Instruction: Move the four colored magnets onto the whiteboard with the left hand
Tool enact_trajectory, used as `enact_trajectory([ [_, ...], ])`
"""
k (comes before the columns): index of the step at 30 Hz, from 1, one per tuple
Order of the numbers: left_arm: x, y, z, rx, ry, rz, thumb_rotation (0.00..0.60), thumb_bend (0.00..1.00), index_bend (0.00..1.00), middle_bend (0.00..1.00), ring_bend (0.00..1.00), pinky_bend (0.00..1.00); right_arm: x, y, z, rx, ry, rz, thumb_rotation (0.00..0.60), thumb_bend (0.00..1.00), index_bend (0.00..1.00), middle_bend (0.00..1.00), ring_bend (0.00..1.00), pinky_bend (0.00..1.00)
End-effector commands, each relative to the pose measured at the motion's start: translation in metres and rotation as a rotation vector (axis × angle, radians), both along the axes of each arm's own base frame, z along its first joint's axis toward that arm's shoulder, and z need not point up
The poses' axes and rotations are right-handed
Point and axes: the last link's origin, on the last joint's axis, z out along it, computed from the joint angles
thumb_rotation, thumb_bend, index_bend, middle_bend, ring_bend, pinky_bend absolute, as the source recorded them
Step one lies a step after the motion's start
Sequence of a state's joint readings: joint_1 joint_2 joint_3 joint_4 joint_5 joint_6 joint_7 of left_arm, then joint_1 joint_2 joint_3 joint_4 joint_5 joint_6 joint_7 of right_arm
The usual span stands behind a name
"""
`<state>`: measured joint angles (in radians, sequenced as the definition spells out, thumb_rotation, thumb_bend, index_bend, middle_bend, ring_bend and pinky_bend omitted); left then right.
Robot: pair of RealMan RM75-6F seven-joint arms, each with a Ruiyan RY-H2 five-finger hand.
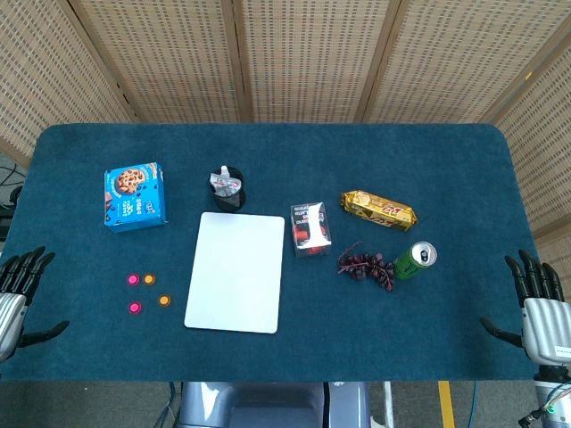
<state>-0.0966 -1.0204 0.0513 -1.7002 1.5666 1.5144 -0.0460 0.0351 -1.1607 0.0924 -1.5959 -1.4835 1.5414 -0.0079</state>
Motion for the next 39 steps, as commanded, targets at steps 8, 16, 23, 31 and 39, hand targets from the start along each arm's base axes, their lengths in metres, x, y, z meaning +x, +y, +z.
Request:
enact_trajectory([
  [8,-0.001,0.002,-0.004,-0.017,0.007,0.008,0.600,0.03,0.00,0.00,0.00,0.00,0.000,0.000,0.000,0.007,0.001,0.005,0.600,0.05,0.02,0.00,0.00,0.00],
  [16,0.000,0.013,-0.029,-0.112,0.038,-0.017,0.600,0.04,0.00,0.00,0.00,0.00,0.000,0.000,0.000,0.009,-0.008,0.006,0.600,0.05,0.02,0.00,0.00,0.00],
  [23,-0.002,0.046,-0.072,-0.289,-0.035,-0.035,0.600,0.19,0.21,0.00,0.00,0.00,-0.001,-0.002,-0.001,0.027,-0.018,0.005,0.600,0.05,0.02,0.00,0.00,0.00],
  [31,0.012,0.083,-0.105,-0.360,0.033,-0.023,0.600,0.25,0.34,0.00,0.00,0.00,-0.002,-0.002,0.000,0.040,-0.043,0.002,0.600,0.05,0.02,0.00,0.00,0.00],
  [39,0.030,0.090,-0.133,-0.401,0.091,-0.031,0.600,0.26,0.38,0.00,0.00,0.00,-0.002,-0.002,0.000,0.046,-0.059,-0.003,0.600,0.05,0.02,0.00,0.00,0.00],
])
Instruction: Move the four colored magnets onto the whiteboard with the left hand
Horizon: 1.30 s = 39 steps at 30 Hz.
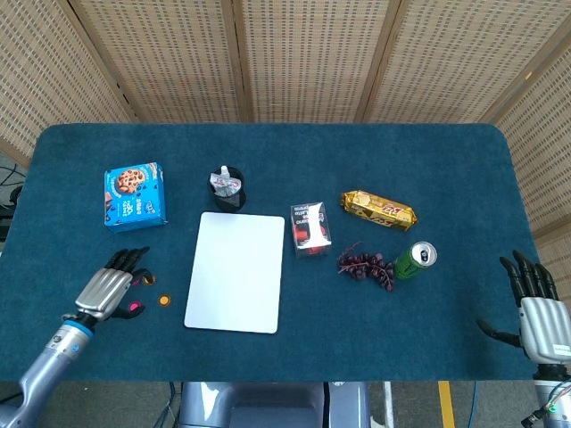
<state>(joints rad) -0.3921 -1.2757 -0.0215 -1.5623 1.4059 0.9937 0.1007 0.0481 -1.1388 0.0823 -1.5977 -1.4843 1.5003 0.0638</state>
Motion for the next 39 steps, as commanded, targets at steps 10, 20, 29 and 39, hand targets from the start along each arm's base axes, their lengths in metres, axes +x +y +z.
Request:
enact_trajectory([
  [10,0.010,0.006,-0.038,-0.048,0.087,0.027,0.600,0.26,0.38,0.00,0.00,0.00,0.000,0.000,0.001,0.006,-0.015,0.001,0.600,0.05,0.02,0.00,0.00,0.00],
  [20,0.015,0.005,-0.053,-0.036,0.109,0.009,0.600,0.27,0.38,0.00,0.00,0.00,-0.001,0.000,0.001,0.009,-0.026,-0.002,0.600,0.05,0.02,0.00,0.00,0.00],
  [29,0.013,0.005,-0.058,-0.025,0.118,0.020,0.600,0.27,0.39,0.00,0.00,0.00,-0.001,0.000,0.001,0.012,-0.032,-0.003,0.600,0.05,0.02,0.00,0.00,0.00],
  [39,0.010,0.006,-0.058,-0.001,0.133,0.038,0.600,0.30,0.51,0.00,0.00,0.00,-0.001,0.000,0.001,0.014,-0.040,-0.006,0.600,0.05,0.02,0.00,0.00,0.00],
])
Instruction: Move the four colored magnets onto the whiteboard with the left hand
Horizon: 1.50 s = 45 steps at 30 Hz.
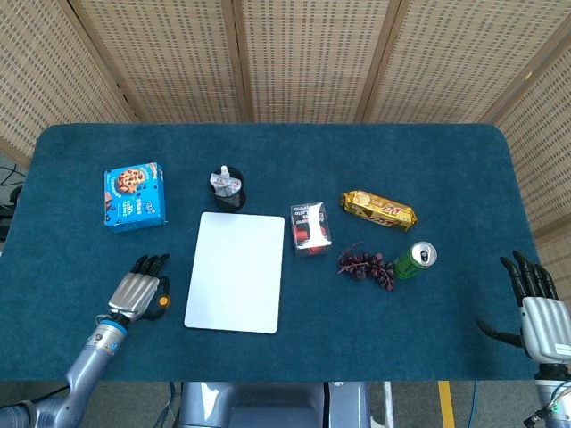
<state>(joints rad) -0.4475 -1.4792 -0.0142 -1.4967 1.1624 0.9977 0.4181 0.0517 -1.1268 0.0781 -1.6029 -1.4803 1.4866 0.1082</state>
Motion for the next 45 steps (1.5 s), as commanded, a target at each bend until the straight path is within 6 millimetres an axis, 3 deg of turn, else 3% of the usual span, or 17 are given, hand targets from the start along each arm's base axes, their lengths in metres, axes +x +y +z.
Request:
enact_trajectory([
  [1,0.000,0.001,0.001,0.007,0.003,0.004,0.600,0.30,0.51,0.00,0.00,0.00,0.000,0.000,0.000,0.001,-0.002,-0.001,0.600,0.05,0.02,0.00,0.00,0.00],
  [9,0.007,0.001,0.008,0.010,-0.016,-0.002,0.600,0.31,0.51,0.00,0.00,0.00,0.000,0.000,0.000,0.003,-0.008,-0.003,0.600,0.05,0.02,0.00,0.00,0.00],
  [16,0.039,-0.009,0.012,-0.024,-0.067,-0.079,0.600,0.31,0.51,0.00,0.00,0.00,0.000,0.000,0.000,0.007,-0.014,-0.005,0.600,0.05,0.02,0.00,0.00,0.00],
  [21,0.077,-0.019,-0.002,-0.089,-0.097,-0.152,0.600,0.31,0.51,0.00,0.00,0.00,0.000,0.000,0.000,0.009,-0.019,-0.006,0.600,0.05,0.02,0.00,0.00,0.00],
  [29,0.125,-0.014,-0.036,-0.116,-0.071,-0.183,0.600,0.31,0.51,0.00,0.00,0.00,-0.002,-0.001,0.001,0.011,-0.032,-0.015,0.600,0.05,0.02,0.00,0.00,0.00],
  [31,0.129,-0.013,-0.041,-0.117,-0.067,-0.175,0.600,0.30,0.49,0.00,0.00,0.00,-0.002,-0.001,0.001,0.013,-0.035,-0.017,0.600,0.05,0.02,0.00,0.00,0.00],
  [32,0.132,-0.013,-0.044,-0.120,-0.067,-0.173,0.600,0.27,0.42,0.00,0.00,0.00,-0.002,-0.001,0.001,0.015,-0.036,-0.019,0.600,0.05,0.02,0.00,0.00,0.00],
  [34,0.134,-0.014,-0.047,-0.118,-0.063,-0.174,0.600,0.21,0.26,0.00,0.00,0.00,-0.003,-0.002,0.001,0.018,-0.039,-0.020,0.600,0.05,0.02,0.00,0.00,0.00],
  [36,0.133,-0.014,-0.049,-0.123,-0.060,-0.167,0.600,0.18,0.20,0.00,0.00,0.00,-0.003,-0.002,0.001,0.020,-0.040,-0.019,0.600,0.05,0.02,0.00,0.00,0.00],
  [40,0.125,-0.014,-0.043,-0.113,-0.056,-0.160,0.600,0.20,0.20,0.00,0.00,0.00,-0.003,-0.001,0.002,0.018,-0.040,-0.020,0.600,0.05,0.02,0.00,0.00,0.00],
  [45,0.097,-0.014,-0.014,-0.083,-0.057,-0.134,0.600,0.22,0.24,0.00,0.00,0.00,-0.003,-0.001,0.001,0.019,-0.036,-0.017,0.600,0.05,0.02,0.00,0.00,0.00],
])
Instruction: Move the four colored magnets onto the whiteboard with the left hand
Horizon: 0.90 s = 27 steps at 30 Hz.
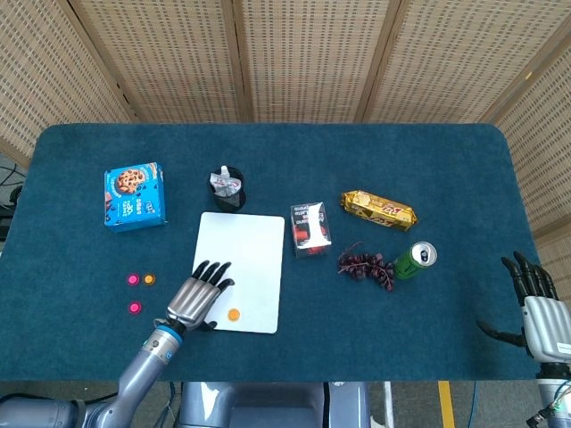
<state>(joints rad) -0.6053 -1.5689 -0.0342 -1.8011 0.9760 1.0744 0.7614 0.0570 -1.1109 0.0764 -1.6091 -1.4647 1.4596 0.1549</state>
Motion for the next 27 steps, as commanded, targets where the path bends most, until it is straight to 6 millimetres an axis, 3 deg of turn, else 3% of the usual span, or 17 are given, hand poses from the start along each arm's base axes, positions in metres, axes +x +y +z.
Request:
enact_trajectory([
  [1,-0.026,-0.004,0.025,0.018,0.002,0.020,0.600,0.23,0.26,0.00,0.00,0.00,0.000,0.000,0.000,0.001,0.004,0.002,0.600,0.05,0.02,0.00,0.00,0.00],
  [6,-0.070,-0.007,0.056,0.068,0.000,0.068,0.600,0.28,0.42,0.00,0.00,0.00,0.001,0.001,-0.001,0.002,0.004,0.003,0.600,0.05,0.02,0.00,0.00,0.00],
  [14,-0.129,-0.008,0.080,0.128,0.022,0.140,0.600,0.30,0.43,0.00,0.00,0.00,0.002,0.001,-0.001,0.001,0.005,0.004,0.600,0.05,0.02,0.00,0.00,0.00],
  [20,-0.154,-0.014,0.081,0.110,0.033,0.168,0.600,0.30,0.43,0.00,0.00,0.00,0.002,0.001,-0.001,0.003,0.004,0.002,0.600,0.05,0.02,0.00,0.00,0.00],
  [27,-0.161,-0.016,0.082,0.114,0.032,0.171,0.600,0.29,0.43,0.00,0.00,0.00,0.002,0.001,-0.001,0.004,0.001,0.001,0.600,0.05,0.02,0.00,0.00,0.00],
])
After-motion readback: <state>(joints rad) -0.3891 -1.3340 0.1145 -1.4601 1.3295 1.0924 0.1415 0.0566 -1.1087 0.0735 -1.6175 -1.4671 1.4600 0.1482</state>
